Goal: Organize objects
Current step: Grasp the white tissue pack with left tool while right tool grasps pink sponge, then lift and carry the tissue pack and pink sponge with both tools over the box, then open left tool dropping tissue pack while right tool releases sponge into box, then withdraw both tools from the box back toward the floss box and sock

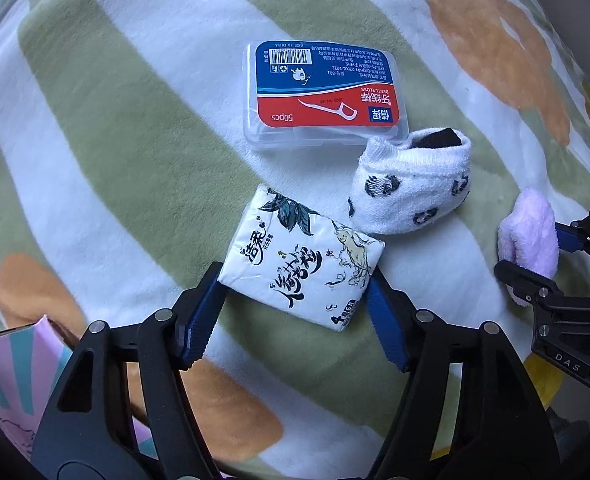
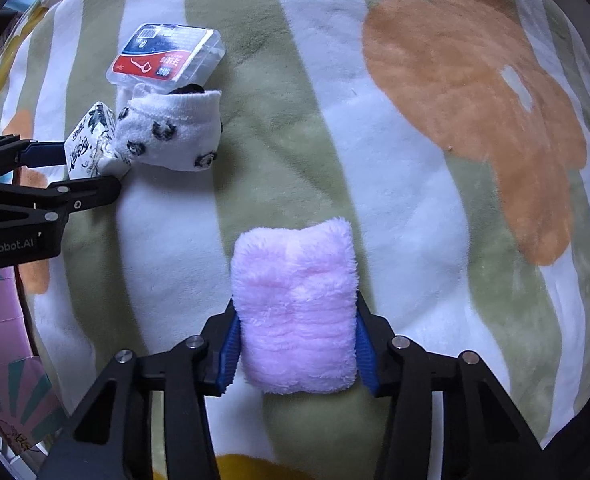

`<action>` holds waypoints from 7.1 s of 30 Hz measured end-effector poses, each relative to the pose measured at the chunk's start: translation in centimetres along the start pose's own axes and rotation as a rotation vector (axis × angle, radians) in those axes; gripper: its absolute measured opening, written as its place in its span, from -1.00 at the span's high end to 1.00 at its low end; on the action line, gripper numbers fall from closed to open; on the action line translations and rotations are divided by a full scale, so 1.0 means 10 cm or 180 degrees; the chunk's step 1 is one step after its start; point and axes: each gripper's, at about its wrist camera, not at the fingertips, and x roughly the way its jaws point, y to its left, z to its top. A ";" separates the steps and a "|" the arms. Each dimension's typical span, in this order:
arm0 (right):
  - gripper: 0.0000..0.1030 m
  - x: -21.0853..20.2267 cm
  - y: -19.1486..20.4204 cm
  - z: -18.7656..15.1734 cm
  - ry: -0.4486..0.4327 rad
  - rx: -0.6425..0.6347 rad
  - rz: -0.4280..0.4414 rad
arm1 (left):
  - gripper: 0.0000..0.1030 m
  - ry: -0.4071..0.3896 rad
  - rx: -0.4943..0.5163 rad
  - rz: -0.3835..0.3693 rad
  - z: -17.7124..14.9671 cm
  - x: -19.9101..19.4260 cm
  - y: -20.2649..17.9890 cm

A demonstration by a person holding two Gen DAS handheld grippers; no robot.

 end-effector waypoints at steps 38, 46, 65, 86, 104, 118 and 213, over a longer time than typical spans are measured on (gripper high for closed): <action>0.16 -1.72 0.27 -0.02 -0.0707 -0.0213 0.0181 | -0.27 -0.0968 -0.1336 0.0046 -0.94 -2.02 -0.10; 0.16 -2.01 0.30 -0.14 -0.0806 -0.0264 0.0204 | -0.27 -0.1216 -0.1958 0.0228 -1.33 -2.39 -0.30; 0.16 -2.15 0.27 -0.30 -0.0995 -0.0138 0.0109 | -0.27 -0.1489 -0.2180 0.0430 -1.60 -2.52 -0.69; 0.16 -2.10 1.75 -0.10 -0.0973 -0.1208 0.0354 | -0.27 -0.1430 -0.3180 0.0683 -2.77 -2.52 -0.10; 0.16 -1.35 3.13 0.83 -0.0599 -0.1920 0.0421 | -0.27 -0.1097 -0.4239 0.0491 -3.33 -1.76 0.78; 0.16 -0.63 3.59 1.28 -0.0339 -0.1906 0.0501 | -0.27 -0.0993 -0.4578 0.0442 -3.15 -1.25 1.23; -0.75 -2.03 0.43 -1.07 -0.1314 0.1040 0.0454 | -0.99 -0.1217 -0.1561 0.0345 -0.97 -2.64 -0.19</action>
